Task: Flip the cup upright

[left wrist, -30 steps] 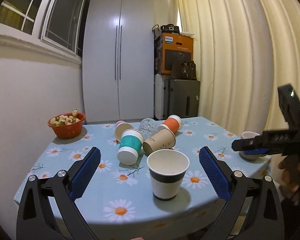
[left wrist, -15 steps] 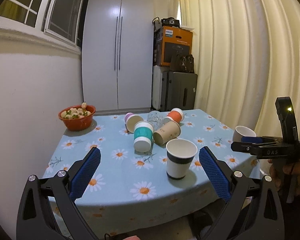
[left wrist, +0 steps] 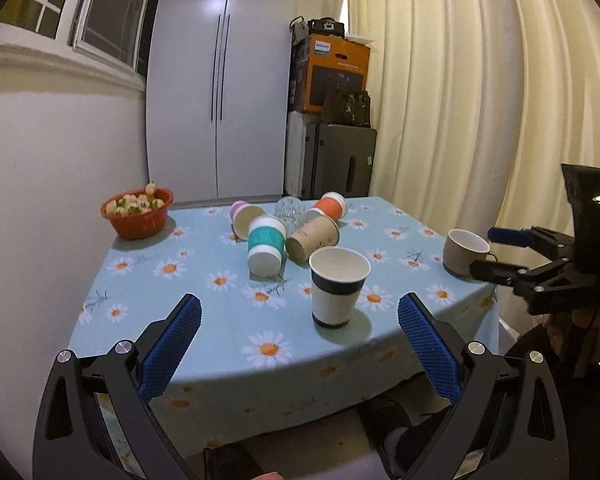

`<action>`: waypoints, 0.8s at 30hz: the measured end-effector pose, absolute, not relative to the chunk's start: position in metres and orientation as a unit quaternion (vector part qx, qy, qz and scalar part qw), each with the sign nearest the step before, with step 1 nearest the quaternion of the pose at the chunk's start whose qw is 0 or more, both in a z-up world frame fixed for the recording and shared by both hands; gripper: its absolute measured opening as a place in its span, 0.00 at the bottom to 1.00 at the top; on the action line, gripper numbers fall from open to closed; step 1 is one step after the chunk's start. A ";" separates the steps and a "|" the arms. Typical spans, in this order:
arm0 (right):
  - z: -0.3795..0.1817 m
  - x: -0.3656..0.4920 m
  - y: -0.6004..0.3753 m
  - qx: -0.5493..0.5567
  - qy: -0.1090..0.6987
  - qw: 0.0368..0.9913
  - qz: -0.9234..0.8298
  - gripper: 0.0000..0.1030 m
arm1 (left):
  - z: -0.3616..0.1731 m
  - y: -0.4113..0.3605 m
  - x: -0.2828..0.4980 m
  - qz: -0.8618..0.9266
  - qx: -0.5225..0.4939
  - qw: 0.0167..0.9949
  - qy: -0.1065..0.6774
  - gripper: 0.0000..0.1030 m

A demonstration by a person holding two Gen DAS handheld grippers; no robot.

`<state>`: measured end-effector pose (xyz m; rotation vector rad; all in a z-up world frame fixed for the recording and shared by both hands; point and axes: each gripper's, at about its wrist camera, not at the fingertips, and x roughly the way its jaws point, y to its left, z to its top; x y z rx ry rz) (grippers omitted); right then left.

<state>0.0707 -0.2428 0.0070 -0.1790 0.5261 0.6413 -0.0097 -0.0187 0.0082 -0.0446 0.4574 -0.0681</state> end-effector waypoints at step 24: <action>-0.005 0.057 -0.243 -0.087 0.245 0.921 0.291 0.95 | -0.004 -0.029 -0.008 -0.018 -0.010 0.968 0.250 0.94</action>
